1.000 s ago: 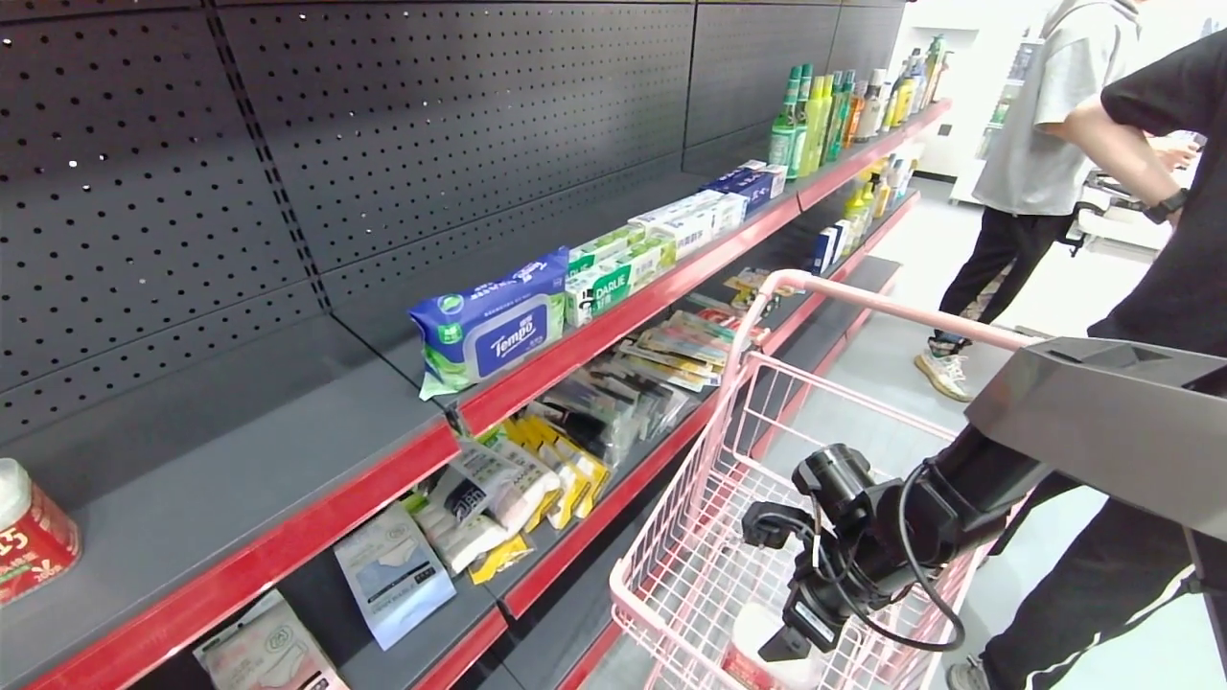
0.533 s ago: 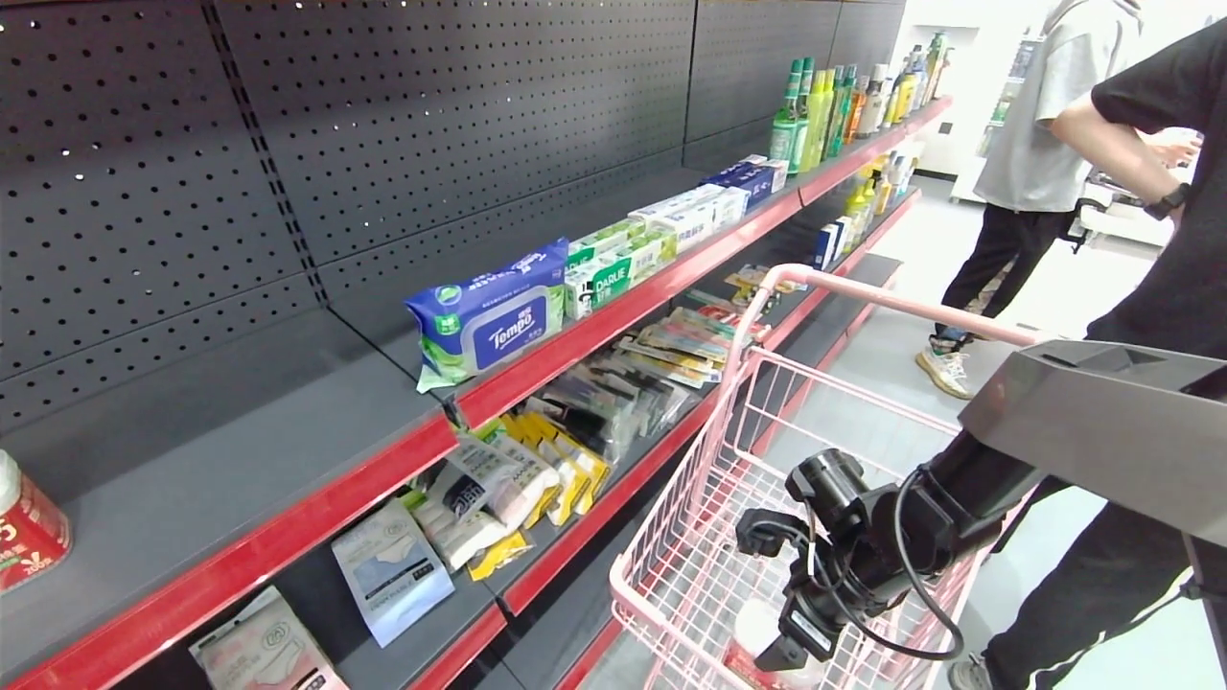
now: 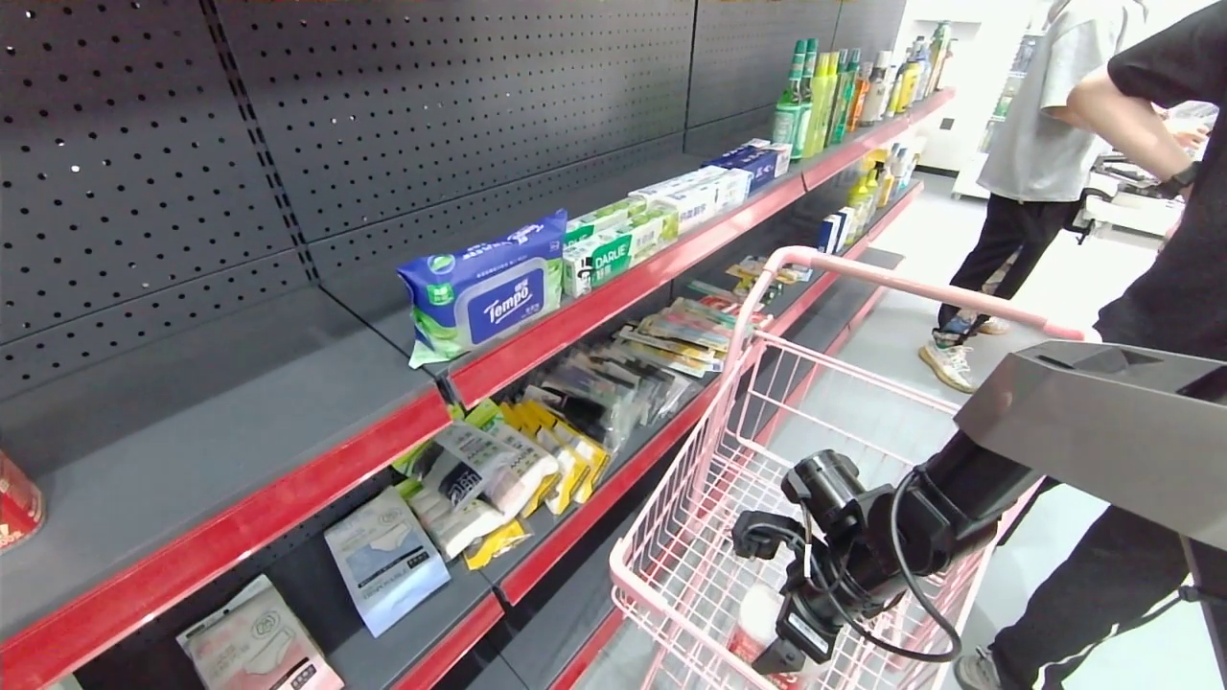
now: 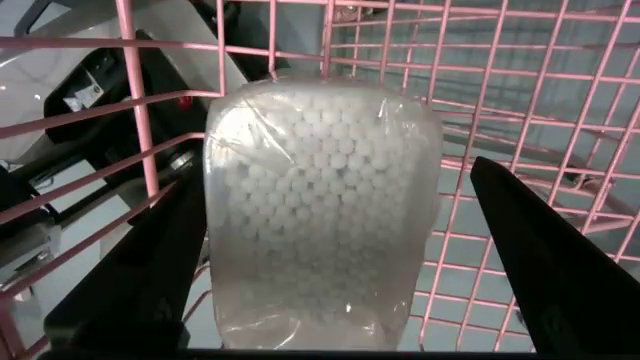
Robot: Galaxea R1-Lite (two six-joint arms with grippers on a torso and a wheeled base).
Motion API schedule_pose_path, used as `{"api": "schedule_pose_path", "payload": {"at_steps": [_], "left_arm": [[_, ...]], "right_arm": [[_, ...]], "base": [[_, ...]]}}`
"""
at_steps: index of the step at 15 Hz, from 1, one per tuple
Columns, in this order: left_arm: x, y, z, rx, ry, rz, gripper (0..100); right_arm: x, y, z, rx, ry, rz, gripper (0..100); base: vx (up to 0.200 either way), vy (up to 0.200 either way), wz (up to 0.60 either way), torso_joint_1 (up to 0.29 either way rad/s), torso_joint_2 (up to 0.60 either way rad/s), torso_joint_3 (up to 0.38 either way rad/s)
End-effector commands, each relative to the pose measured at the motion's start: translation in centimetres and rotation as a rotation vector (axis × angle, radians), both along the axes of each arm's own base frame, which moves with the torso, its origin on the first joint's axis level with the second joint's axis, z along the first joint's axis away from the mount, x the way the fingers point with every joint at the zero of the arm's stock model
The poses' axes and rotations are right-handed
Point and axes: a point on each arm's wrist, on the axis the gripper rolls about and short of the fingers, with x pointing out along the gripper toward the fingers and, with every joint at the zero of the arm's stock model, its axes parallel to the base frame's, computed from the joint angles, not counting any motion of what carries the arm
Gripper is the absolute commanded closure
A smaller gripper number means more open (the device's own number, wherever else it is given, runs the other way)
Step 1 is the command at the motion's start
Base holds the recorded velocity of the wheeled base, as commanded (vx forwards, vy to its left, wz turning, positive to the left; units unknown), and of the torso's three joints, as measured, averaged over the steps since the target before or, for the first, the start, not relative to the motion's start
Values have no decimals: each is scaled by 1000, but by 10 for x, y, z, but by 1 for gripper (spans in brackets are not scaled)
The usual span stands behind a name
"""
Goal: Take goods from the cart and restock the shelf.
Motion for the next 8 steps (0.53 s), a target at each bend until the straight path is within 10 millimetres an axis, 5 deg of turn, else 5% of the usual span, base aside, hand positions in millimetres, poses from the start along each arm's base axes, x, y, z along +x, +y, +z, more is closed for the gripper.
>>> {"api": "schedule_pose_path", "payload": {"at_steps": [1, 8], "left_arm": [[0, 0, 0, 0, 0, 2, 0], [0, 0, 0, 0, 1, 0, 0]], "right_arm": [[1, 0, 1, 3, -5, 0, 0], [2, 0, -1, -22, -23, 27, 0]], "base": [[0, 0, 0, -95, 232, 149], [0, 0, 0, -13, 38, 22]]}}
